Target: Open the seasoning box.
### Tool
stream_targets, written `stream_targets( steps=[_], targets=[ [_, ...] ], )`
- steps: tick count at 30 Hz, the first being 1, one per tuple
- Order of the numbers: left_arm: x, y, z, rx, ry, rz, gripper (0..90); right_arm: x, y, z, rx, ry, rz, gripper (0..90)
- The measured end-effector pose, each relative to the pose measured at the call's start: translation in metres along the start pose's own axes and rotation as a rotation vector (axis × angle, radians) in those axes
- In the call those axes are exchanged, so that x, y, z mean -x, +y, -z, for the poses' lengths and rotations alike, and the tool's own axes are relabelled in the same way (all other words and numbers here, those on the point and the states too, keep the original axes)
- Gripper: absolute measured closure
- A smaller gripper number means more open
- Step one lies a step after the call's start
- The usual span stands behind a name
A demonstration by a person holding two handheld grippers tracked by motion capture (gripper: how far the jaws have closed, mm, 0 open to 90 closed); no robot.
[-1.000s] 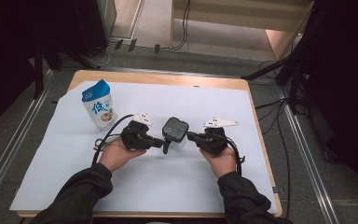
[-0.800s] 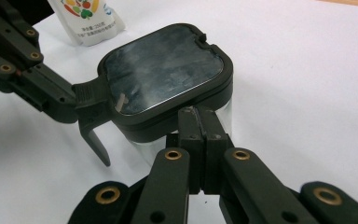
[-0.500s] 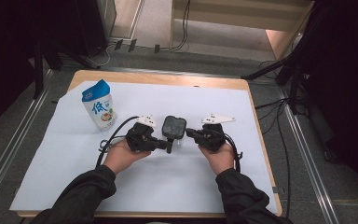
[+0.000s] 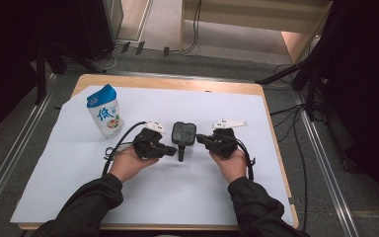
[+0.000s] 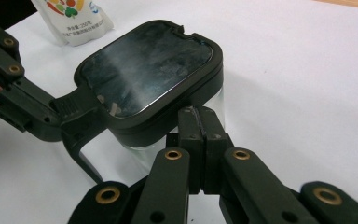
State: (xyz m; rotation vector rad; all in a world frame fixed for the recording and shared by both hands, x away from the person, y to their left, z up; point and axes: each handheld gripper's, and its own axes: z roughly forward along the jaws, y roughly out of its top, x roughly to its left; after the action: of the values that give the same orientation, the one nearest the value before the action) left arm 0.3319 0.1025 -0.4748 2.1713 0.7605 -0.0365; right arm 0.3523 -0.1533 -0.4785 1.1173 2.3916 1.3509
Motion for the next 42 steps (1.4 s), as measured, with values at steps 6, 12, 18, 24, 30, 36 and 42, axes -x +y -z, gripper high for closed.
stream_targets(
  steps=[6,12,18,24,30,36,42],
  targets=[
    [0.0,0.001,-0.007,0.008,-0.001,0.0,90.0,0.004,0.001,-0.003,0.001,-0.005,-0.004,90.0],
    [0.002,0.004,-0.015,0.0,0.002,-0.003,90.0,0.004,0.002,-0.005,-0.005,-0.011,-0.003,90.0],
    [0.002,0.005,-0.022,0.002,-0.024,0.012,90.0,0.004,0.001,-0.003,-0.001,-0.018,0.0,90.0],
    [-0.008,0.002,-0.007,-0.006,-0.04,0.007,88.1,0.002,0.0,0.01,0.019,-0.006,-0.017,90.0],
    [-0.009,0.0,0.006,-0.009,-0.044,-0.015,78.0,-0.011,-0.006,0.021,0.022,0.018,-0.005,90.0],
    [-0.013,-0.002,0.02,0.017,-0.047,0.004,62.0,-0.033,-0.011,0.033,0.019,0.059,0.038,90.0],
    [-0.024,-0.007,0.032,0.036,-0.022,0.02,49.5,-0.047,-0.016,0.031,0.02,0.076,0.066,90.0]
  ],
)
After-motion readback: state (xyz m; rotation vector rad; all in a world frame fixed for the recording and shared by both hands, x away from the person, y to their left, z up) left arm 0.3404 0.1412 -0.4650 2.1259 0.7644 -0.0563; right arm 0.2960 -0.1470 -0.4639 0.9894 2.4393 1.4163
